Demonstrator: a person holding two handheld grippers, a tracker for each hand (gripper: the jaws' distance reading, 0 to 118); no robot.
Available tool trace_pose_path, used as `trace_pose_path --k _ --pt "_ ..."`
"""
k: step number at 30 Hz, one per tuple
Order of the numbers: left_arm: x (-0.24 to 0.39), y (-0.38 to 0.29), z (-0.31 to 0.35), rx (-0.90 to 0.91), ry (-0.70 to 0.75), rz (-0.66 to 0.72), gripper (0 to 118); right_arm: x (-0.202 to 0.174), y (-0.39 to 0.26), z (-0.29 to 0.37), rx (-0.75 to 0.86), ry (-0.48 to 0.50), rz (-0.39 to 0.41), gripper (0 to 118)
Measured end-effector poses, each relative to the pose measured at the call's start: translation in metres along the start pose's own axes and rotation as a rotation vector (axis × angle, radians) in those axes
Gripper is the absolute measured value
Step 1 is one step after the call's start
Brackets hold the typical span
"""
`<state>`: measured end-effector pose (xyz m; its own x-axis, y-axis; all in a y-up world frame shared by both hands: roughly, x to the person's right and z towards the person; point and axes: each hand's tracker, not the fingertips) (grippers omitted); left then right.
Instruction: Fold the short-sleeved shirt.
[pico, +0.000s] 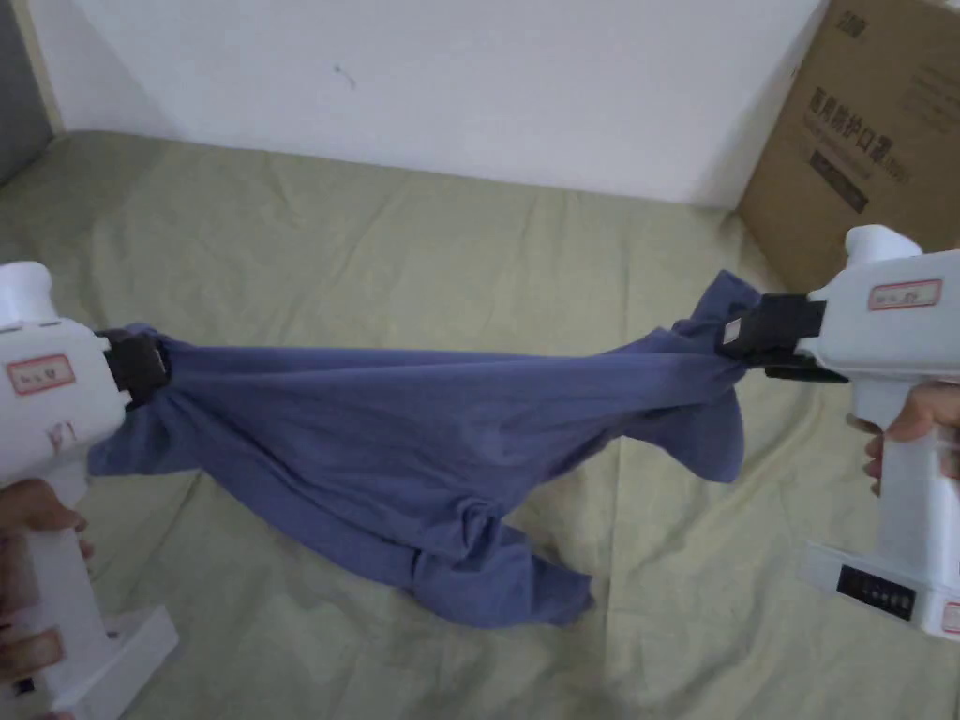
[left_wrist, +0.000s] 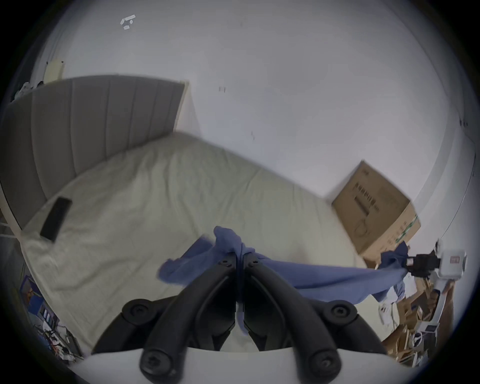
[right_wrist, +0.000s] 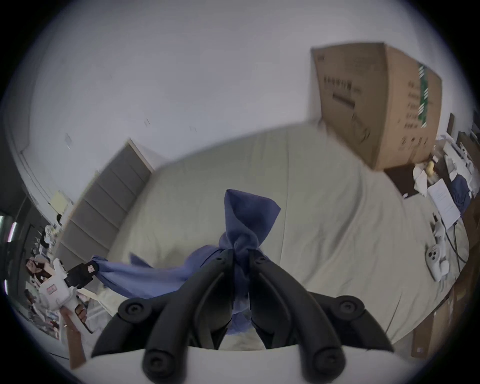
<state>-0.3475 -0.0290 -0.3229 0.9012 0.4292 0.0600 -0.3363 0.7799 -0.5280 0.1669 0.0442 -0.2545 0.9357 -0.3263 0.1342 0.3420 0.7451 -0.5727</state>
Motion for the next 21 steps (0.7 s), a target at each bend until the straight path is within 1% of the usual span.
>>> trace_pose_path --k 1,3,5,9,11,12,14,16,18,21 --pt "0.003 0.010 0.013 0.034 -0.030 0.004 3 -0.002 0.006 0.021 0.034 0.029 -0.015 11" --pt "0.013 0.030 0.035 0.079 -0.077 0.003 3 -0.010 0.013 0.059 0.093 0.055 -0.006 11" --pt "0.027 0.049 0.054 0.133 -0.116 -0.023 3 -0.025 0.023 0.089 0.153 0.030 0.028 11" --pt "0.065 0.095 0.091 0.255 -0.141 -0.139 3 -0.056 0.050 0.144 0.272 0.042 0.114 11" --pt "0.080 0.117 0.106 0.314 -0.142 -0.174 3 -0.069 0.066 0.166 0.318 0.034 0.136 11" --pt "0.087 0.129 0.113 0.334 -0.147 -0.174 3 -0.073 0.073 0.174 0.321 0.038 0.127 11" --pt "0.101 0.152 0.123 0.365 -0.138 -0.198 3 -0.080 0.092 0.184 0.338 0.054 0.102 11" --pt "0.115 0.172 0.131 0.411 -0.114 -0.236 3 -0.090 0.106 0.193 0.372 0.048 0.120 11" --pt "0.128 0.191 0.134 0.448 -0.095 -0.257 2 -0.096 0.127 0.190 0.411 0.005 0.155 11" --pt "0.151 0.217 0.132 0.486 -0.051 -0.289 2 -0.111 0.153 0.178 0.439 -0.037 0.170 11"
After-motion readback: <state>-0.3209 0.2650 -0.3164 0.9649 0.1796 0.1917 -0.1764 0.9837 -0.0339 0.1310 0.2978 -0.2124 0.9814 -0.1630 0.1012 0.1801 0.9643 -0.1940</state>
